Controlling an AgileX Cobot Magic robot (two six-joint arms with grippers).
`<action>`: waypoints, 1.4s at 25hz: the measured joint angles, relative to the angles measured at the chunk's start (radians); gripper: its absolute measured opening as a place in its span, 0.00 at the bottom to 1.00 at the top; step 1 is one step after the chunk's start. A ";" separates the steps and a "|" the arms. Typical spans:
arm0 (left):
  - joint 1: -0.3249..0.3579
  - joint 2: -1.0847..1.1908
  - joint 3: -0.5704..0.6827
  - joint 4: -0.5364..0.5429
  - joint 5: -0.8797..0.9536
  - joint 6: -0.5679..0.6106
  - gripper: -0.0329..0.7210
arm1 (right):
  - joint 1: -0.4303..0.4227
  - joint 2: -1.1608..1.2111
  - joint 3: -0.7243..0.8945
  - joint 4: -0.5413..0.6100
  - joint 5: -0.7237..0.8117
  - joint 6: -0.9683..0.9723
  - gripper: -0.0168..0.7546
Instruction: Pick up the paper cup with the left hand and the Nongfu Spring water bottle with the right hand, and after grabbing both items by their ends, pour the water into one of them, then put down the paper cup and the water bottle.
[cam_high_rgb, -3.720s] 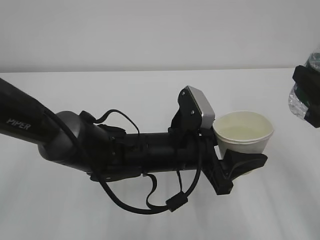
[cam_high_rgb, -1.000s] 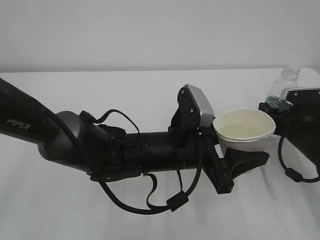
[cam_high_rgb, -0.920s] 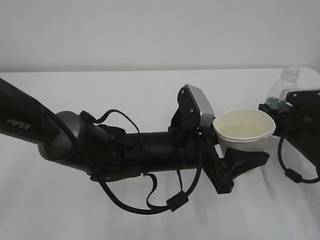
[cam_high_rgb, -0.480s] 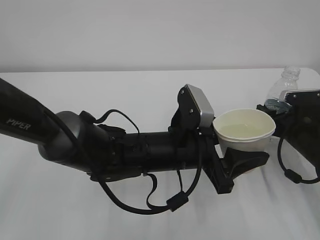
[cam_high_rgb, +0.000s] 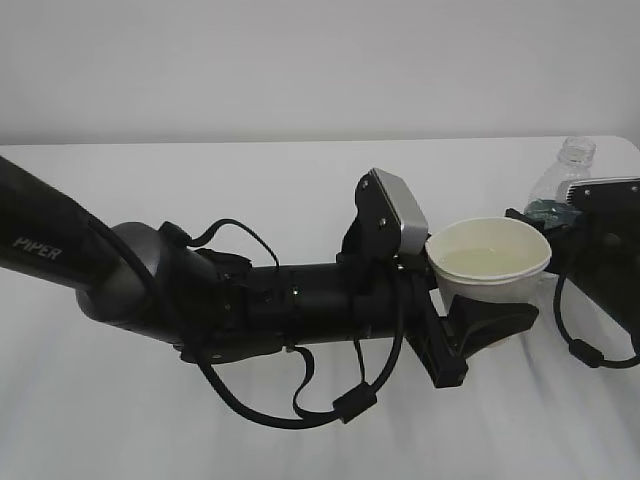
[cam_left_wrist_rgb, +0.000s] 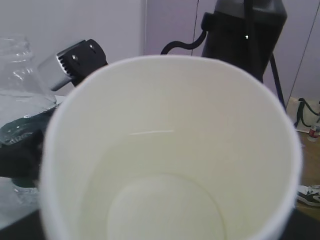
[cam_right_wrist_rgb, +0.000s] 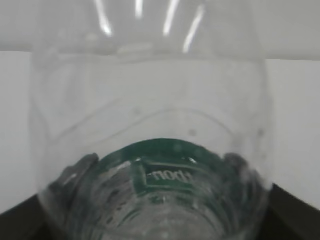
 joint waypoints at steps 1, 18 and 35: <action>0.000 0.000 0.000 0.000 0.000 0.000 0.65 | 0.000 0.000 0.000 0.000 0.000 0.000 0.77; 0.000 0.000 0.000 0.000 0.000 0.000 0.65 | 0.000 0.000 0.026 -0.050 -0.008 0.047 0.78; 0.000 0.000 0.000 0.000 -0.008 0.000 0.65 | 0.000 -0.124 0.188 -0.051 -0.008 0.051 0.78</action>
